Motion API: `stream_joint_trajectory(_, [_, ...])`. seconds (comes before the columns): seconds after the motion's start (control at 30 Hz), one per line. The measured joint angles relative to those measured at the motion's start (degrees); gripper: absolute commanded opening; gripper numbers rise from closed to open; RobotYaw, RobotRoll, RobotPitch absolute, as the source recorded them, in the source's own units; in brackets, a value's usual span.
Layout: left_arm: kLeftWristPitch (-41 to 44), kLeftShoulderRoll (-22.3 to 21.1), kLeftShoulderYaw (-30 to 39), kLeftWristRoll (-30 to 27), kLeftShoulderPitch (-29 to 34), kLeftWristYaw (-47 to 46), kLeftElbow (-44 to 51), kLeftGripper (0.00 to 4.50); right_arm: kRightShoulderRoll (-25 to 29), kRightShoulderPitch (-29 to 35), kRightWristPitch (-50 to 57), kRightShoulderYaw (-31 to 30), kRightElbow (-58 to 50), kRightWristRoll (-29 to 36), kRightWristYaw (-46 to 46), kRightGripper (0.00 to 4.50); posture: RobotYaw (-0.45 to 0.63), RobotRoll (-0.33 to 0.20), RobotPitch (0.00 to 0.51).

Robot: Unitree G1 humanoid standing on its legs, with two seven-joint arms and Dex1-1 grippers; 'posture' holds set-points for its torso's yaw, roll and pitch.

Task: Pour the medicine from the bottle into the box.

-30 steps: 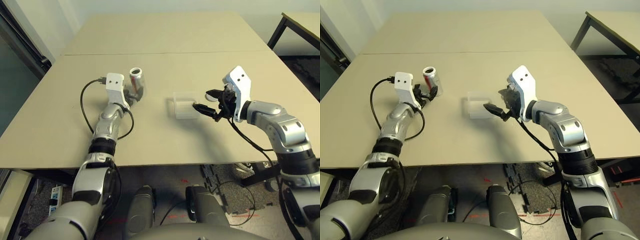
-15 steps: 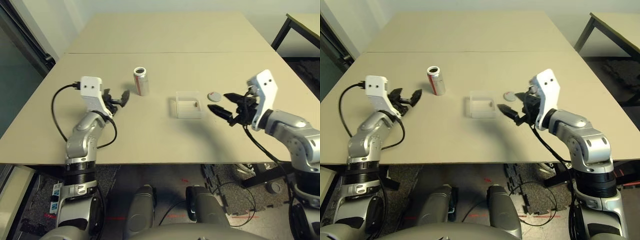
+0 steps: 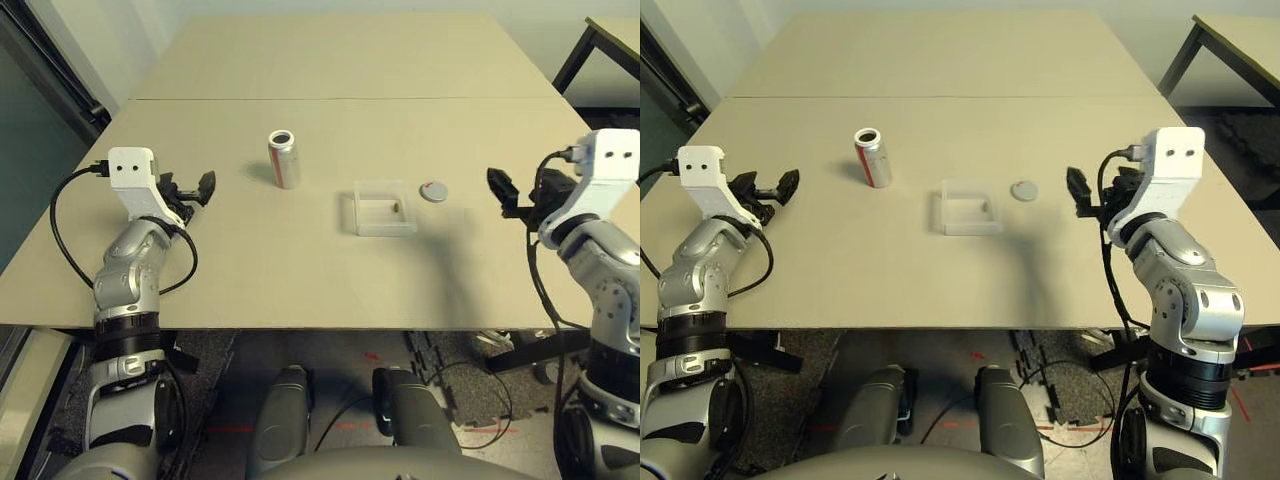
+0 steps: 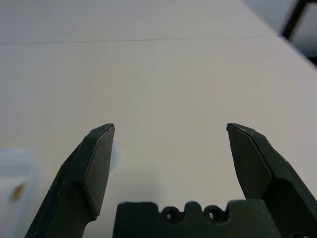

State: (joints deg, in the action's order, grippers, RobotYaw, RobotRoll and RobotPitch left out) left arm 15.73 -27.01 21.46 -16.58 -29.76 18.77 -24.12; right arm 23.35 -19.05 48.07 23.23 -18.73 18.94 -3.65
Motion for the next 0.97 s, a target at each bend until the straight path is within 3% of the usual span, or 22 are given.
stream_joint_trajectory(0.23, [-6.5,-1.3,0.0,0.4,-5.9,0.7,-12.2,4.46,2.5,-2.6,-3.9,1.0,9.6,-2.3,1.3,4.50,-0.02,0.000,0.165])
stream_joint_trajectory(0.43, [-9.6,-1.0,-0.1,0.9,-8.1,0.7,-16.9,4.46,8.2,-3.3,-8.9,2.5,19.6,-2.4,-3.0,4.50,-0.04,0.000,0.178])
stream_joint_trajectory(0.97, [-10.9,0.3,-0.2,0.8,-7.2,0.0,-17.3,4.46,12.3,-6.5,-14.3,2.2,33.2,-2.0,-12.5,4.50,-0.02,0.000,0.163])
